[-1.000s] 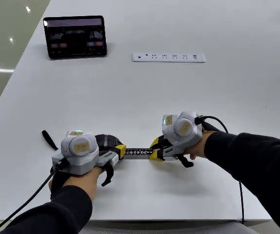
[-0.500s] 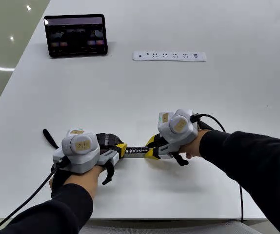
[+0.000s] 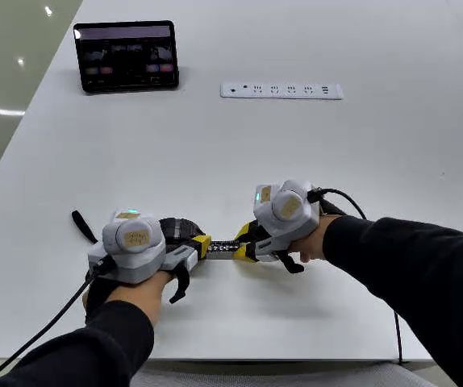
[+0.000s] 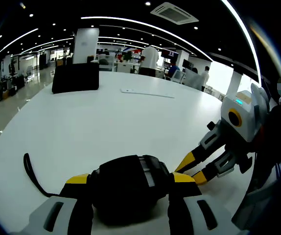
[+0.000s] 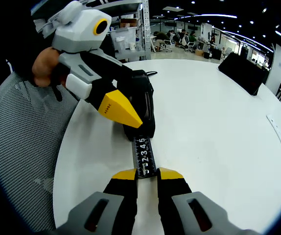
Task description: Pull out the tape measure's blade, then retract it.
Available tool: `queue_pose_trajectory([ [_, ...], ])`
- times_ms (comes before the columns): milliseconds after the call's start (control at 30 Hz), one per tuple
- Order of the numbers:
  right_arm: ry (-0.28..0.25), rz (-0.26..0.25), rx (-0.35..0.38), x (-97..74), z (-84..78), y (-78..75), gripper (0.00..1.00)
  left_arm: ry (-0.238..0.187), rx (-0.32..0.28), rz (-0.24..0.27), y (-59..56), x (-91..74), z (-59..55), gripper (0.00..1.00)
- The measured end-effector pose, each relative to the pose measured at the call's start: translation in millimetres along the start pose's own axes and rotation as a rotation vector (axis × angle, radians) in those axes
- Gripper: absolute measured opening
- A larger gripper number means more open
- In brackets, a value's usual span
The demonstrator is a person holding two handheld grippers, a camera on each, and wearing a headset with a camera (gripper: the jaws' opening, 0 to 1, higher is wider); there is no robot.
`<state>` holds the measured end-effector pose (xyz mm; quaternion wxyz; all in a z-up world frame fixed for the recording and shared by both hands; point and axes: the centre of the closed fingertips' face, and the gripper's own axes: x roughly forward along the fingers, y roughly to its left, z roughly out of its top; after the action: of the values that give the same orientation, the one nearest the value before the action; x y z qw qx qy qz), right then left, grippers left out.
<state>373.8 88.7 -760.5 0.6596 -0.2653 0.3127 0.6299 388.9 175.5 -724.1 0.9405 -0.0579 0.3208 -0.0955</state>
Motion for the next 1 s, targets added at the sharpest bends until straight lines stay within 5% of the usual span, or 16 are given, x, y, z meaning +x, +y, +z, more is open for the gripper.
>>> queue_pose_trajectory([
  [1000, -0.018, 0.012, 0.009, 17.0, 18.5, 4.6, 0.10, 0.004, -0.009, -0.011, 0.2, -1.1, 0.5, 0.58],
])
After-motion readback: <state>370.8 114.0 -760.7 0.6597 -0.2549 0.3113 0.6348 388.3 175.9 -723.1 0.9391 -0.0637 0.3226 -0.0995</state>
